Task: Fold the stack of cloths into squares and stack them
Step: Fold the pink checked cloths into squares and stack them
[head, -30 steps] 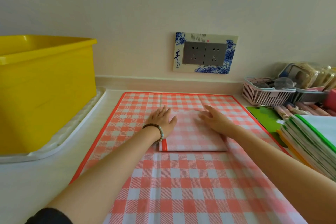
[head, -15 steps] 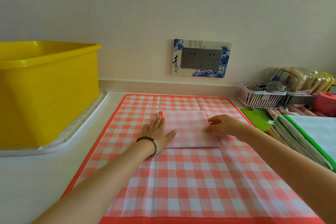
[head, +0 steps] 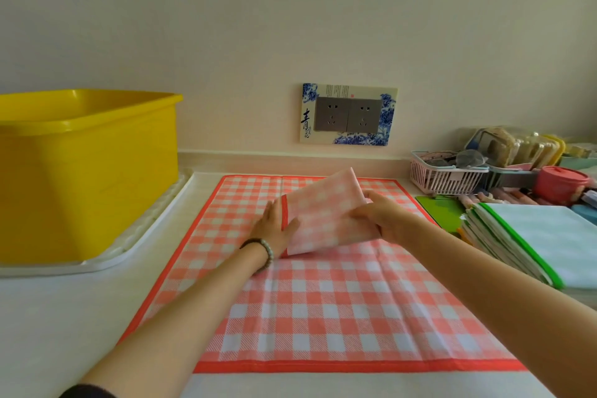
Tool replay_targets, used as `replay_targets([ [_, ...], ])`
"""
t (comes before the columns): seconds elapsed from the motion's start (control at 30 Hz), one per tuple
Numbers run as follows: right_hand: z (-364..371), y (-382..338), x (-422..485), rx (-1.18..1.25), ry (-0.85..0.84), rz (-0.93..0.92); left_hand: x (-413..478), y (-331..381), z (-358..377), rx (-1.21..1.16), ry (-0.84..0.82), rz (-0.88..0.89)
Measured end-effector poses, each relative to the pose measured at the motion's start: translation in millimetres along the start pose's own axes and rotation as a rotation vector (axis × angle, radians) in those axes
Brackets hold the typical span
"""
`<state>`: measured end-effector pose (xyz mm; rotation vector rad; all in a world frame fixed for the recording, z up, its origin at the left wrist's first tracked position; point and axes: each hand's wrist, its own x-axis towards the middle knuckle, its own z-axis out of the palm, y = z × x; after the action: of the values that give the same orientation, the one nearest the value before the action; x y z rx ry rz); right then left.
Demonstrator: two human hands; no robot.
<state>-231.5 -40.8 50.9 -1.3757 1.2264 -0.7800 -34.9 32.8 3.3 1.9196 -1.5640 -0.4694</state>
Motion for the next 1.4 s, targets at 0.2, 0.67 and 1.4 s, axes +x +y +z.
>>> replay_targets([
  [0.2, -51.8, -29.3, -32.8, 0.072, -0.035, -0.129, 0.6, 46.3, -13.3, -0.823, -0.040, -0.209],
  [0.67, -258.8, -23.6, -105.0, -0.028, 0.256, 0.004, -17.7, 219.6, 71.7, -1.163, -0.483, -0.021],
  [1.4, -328.5, 44.0, -95.5, -0.375, 0.443, 0.318, -33.8, 247.1, 155.0, -0.810, -0.409, -0.113],
])
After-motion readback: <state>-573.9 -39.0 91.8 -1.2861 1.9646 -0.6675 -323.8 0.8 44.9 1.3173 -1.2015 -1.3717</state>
